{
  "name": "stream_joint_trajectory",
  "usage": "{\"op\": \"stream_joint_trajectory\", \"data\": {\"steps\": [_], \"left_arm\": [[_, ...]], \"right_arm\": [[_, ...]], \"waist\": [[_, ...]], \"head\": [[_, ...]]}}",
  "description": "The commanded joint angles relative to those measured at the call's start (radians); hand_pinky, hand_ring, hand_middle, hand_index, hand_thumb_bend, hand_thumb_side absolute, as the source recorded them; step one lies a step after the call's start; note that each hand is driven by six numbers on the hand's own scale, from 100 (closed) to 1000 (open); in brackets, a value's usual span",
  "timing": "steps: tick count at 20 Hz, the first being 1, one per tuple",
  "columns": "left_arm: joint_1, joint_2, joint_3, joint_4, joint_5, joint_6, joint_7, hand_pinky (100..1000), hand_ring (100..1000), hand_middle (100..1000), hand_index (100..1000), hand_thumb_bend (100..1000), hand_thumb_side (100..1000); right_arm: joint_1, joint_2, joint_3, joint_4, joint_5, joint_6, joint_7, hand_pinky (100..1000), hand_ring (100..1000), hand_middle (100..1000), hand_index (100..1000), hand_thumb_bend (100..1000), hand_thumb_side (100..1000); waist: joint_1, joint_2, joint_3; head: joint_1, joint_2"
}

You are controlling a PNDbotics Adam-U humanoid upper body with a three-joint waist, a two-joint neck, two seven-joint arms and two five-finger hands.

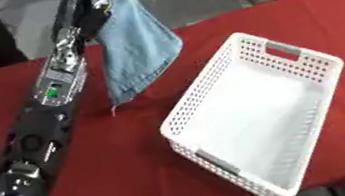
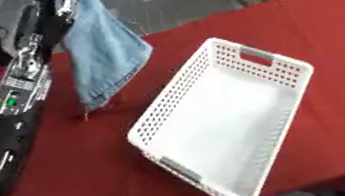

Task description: Pick up objects on the table and place them in the box.

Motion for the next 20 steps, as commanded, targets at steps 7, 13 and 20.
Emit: {"op": "stream_joint_trajectory", "data": {"steps": [7, 13, 20], "left_arm": [[-0.139, -0.051, -0.075, -0.125, -0.220, 0.084, -0.147, 100, 100, 100, 144, 100, 226], [-0.192, -0.110, -0.130, -0.134, -0.376, 0.092, -0.245, 100, 100, 100, 149, 100, 111], [-0.203, -0.149, -0.198, -0.136, -0.502, 0.081, -0.361, 100, 100, 100, 154, 100, 100]], "right_arm": [[-0.009, -0.010, -0.002, -0.016, -0.003, -0.004, 0.005, 808, 851, 826, 954, 100, 1000], [-0.014, -0.006, -0.004, -0.016, -0.007, -0.004, 0.003, 808, 850, 826, 954, 100, 1000], [-0.020, -0.006, -0.003, -0.016, -0.009, -0.007, -0.002, 812, 850, 826, 953, 100, 1000]], "waist": [[-0.006, -0.010, -0.006], [-0.006, -0.010, -0.013], [-0.005, -0.011, -0.018]], "head": [[0.034, -0.001], [0.069, -0.001], [0.083, -0.001]]}}
